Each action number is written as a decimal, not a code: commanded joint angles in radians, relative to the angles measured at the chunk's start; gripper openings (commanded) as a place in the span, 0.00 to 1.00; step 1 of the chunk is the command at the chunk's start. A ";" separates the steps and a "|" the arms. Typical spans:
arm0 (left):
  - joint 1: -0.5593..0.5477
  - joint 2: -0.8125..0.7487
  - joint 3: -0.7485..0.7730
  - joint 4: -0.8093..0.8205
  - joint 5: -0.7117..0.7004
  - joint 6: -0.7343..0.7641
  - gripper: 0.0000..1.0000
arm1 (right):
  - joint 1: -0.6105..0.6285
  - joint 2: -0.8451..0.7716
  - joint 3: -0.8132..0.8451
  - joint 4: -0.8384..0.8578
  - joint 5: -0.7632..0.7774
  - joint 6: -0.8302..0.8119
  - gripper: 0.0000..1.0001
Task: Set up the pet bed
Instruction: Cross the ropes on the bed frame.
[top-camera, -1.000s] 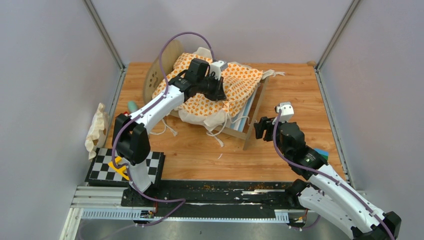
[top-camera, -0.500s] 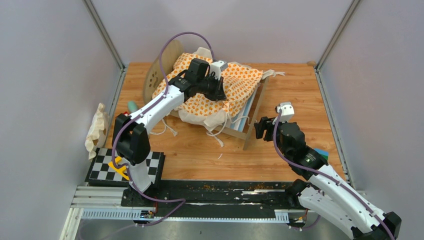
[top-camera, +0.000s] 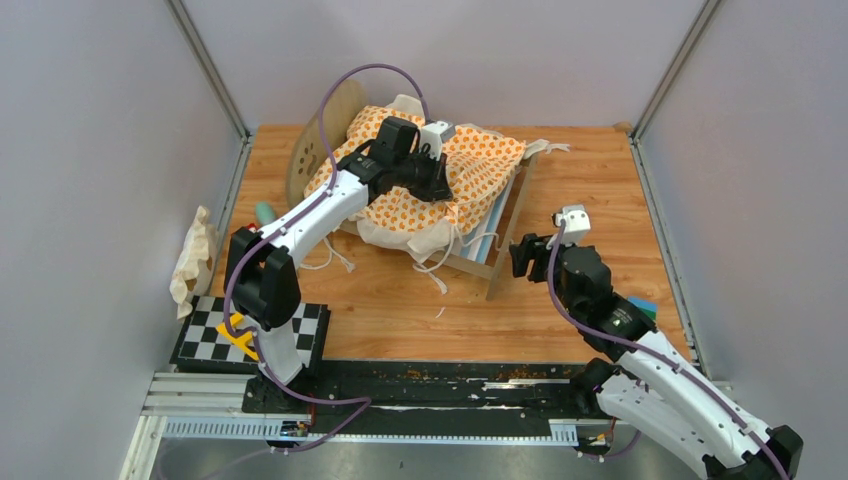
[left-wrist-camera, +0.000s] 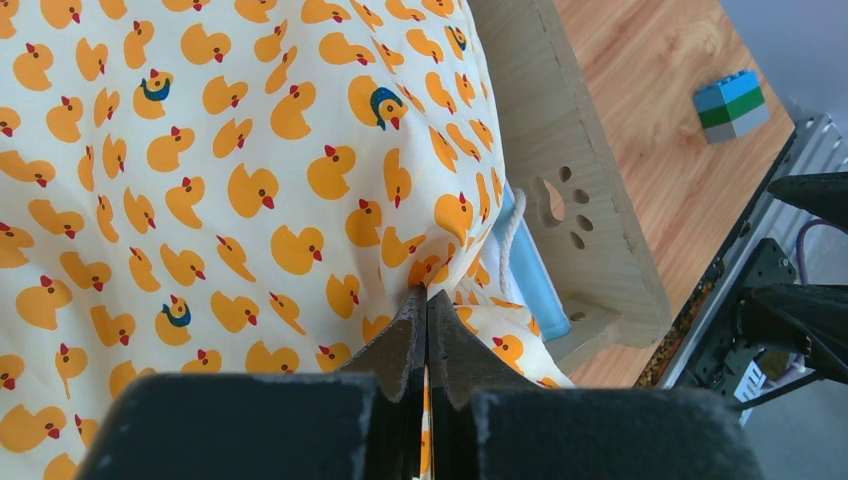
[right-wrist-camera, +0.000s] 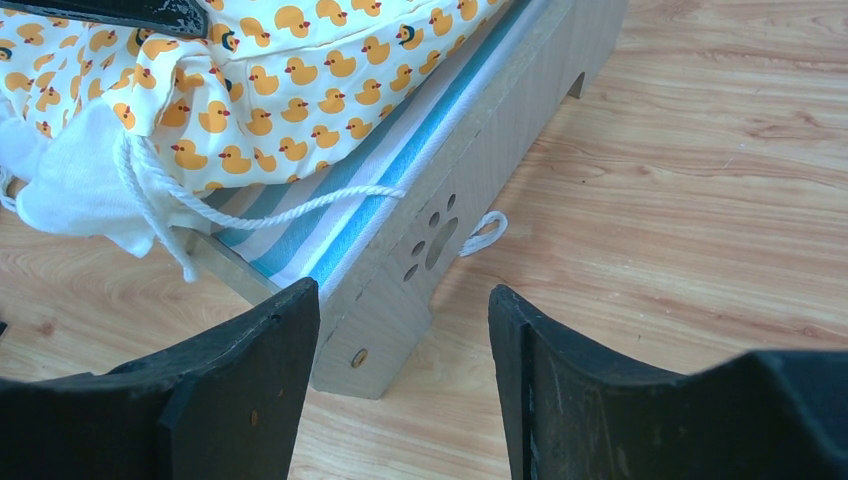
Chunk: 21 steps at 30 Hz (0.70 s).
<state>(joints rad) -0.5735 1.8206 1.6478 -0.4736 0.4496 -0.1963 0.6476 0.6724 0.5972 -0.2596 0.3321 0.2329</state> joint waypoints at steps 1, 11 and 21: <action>-0.001 -0.036 -0.002 0.033 -0.005 0.000 0.00 | 0.002 0.018 -0.023 0.078 0.016 -0.010 0.63; -0.002 -0.040 0.000 0.027 -0.018 0.005 0.00 | -0.150 0.038 -0.064 0.177 0.063 0.022 0.65; -0.002 -0.024 -0.003 0.030 -0.023 0.003 0.00 | -0.561 0.188 -0.114 0.419 -0.097 0.050 0.67</action>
<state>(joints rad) -0.5735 1.8206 1.6478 -0.4736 0.4347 -0.1963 0.1932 0.7826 0.5220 -0.0555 0.3077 0.2539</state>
